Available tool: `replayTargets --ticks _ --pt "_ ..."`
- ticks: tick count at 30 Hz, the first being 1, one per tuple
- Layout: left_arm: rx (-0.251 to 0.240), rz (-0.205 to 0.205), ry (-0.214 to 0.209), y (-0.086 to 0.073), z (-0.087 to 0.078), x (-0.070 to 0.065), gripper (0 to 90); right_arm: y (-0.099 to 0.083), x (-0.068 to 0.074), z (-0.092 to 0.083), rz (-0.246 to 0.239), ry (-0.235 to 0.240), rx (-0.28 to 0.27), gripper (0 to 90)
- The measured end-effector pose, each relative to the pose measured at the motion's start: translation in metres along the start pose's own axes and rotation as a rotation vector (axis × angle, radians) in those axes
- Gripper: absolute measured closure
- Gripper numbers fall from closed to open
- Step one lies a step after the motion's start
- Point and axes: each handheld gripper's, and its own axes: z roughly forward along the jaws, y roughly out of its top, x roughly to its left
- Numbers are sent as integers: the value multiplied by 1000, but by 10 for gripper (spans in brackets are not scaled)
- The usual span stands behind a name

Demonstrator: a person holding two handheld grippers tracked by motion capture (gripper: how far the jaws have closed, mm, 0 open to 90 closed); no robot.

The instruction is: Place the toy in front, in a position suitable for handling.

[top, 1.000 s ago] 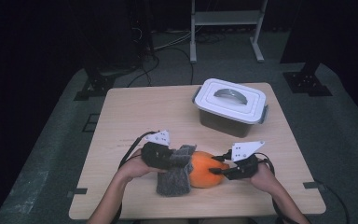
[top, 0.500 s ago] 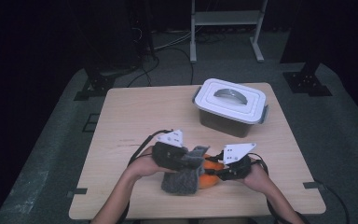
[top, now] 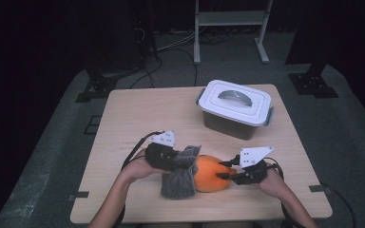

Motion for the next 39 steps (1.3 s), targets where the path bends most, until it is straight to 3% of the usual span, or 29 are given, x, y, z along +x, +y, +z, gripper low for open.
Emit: replayTargets --ticks 3,6,14,18,22,24,30,33,38,39 --pt "-20 -19 -24 -5 4 0 684 3 -1 1 40 7 -1 483" --pt "-31 -21 -37 -4 7 -2 684 18 1 3 61 -5 47 319" --pt "-32 7 -63 6 13 -9 684 44 11 20 46 -33 101 239" --pt "-46 -4 -65 0 10 -5 682 37 10 19 33 -16 115 468" --pt "-60 -51 -61 -15 9 1 682 30 11 11 0 -15 101 573" --pt "-90 -65 -85 -20 12 2 684 26 10 8 7 -6 69 597" --pt "-162 -48 -141 -13 8 -2 700 27 4 10 40 21 -17 633" --pt "-153 -23 -130 -7 3 -4 702 29 0 16 48 42 -45 640" --pt "-165 -23 -102 -5 -11 -1 702 31 -4 26 62 45 -113 642" --pt "-152 -24 -95 -5 -11 0 702 30 -4 28 53 42 -104 640"
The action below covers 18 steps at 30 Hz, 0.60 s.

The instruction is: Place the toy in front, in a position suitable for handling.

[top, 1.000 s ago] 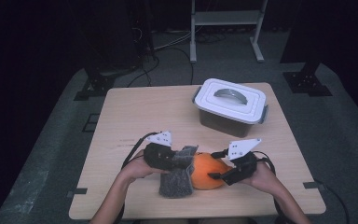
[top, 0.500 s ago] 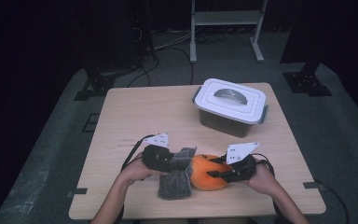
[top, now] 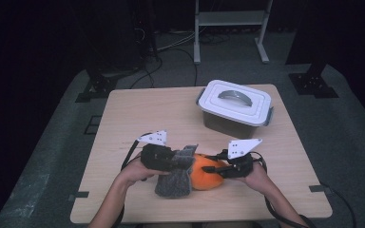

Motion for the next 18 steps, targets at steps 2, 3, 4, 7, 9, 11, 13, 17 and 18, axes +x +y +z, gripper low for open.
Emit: replayTargets --ticks 2,3,4,7,9,11,13,17,18 --pt "8 -6 0 -4 1 1 702 -4 0 0 -7 7 12 611" --pt "5 -13 4 -7 1 3 702 -5 0 -2 -7 10 19 602" --pt "10 -14 6 -10 1 4 701 -7 1 -6 -8 10 25 598" --pt "11 -31 6 -16 5 6 699 -13 1 -15 -10 0 37 592" --pt "2 -30 -4 -16 10 5 699 -18 1 -22 -6 -6 36 586" --pt "-1 -20 -19 -10 17 3 698 -22 -1 -27 0 -16 41 576" --pt "12 -12 -13 -4 24 0 699 -23 -1 -31 12 -43 62 522" --pt "54 19 11 9 31 -4 699 -13 2 -37 31 -96 148 349" --pt "64 20 19 11 32 -4 699 -10 4 -39 41 -90 160 321"
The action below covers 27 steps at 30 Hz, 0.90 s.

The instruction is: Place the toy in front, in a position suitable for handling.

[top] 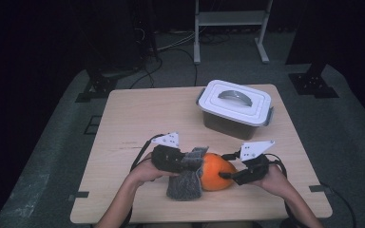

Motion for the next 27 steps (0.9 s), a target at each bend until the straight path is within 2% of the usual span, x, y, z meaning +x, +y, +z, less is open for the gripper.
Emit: replayTargets --ticks 3,6,7,8,10,11,13,17,21,24,25,27 --pt "4 1 -2 2 2 -1 699 3 6 -3 -5 14 12 254" --pt "2 1 -13 3 7 -2 699 4 13 6 -15 -19 35 214" --pt "5 2 -11 2 8 -3 699 4 13 10 -10 -26 36 228" --pt "5 3 -11 2 8 -3 700 4 13 12 -2 -23 34 283" --pt "1 -3 -14 -1 4 -2 703 2 11 15 -36 -22 14 439" --pt "-4 -7 -17 -2 2 -2 704 1 9 16 -41 -6 -9 501" --pt "-18 -16 -19 -3 -3 -1 706 1 4 16 -32 21 -55 555" --pt "-26 -13 -10 -2 -18 -2 707 6 -2 25 -10 73 -113 568" --pt "-17 26 -4 5 -33 -9 707 11 -4 38 2 139 -155 567" --pt "-8 47 -6 12 -33 -12 707 13 -3 49 -12 145 -161 566" --pt "-10 53 -9 14 -31 -13 707 13 -2 50 -10 145 -163 566" --pt "-1 63 -15 19 -24 -13 706 11 -1 50 -38 139 -149 566"
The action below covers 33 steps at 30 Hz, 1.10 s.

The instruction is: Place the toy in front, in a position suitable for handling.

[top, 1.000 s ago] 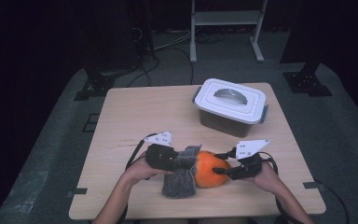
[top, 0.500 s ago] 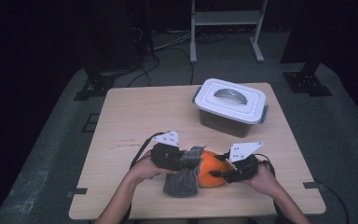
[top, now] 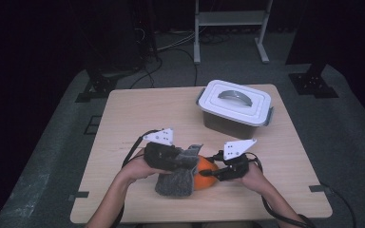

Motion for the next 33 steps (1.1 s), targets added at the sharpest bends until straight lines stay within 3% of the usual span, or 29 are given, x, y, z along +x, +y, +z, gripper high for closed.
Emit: replayTargets --ticks 3,8,21,24,28,31,33 --pt "19 14 3 2 8 2 706 -4 0 -7 -12 -11 27 566" --pt "12 -30 30 -8 5 12 702 -19 -4 -21 7 -26 16 573" --pt "25 -90 107 -40 -10 21 699 -23 -10 -24 6 -21 11 567" --pt "-7 -95 86 -39 -10 21 701 -23 -10 -24 0 -20 7 566" --pt "-50 -68 14 -28 1 16 700 -20 -10 -21 -18 -24 12 561" --pt "-25 -63 18 -23 9 16 700 -17 -10 -18 -16 -44 29 501" --pt "-4 -71 43 -23 8 18 703 -16 -11 -20 26 -67 30 391"
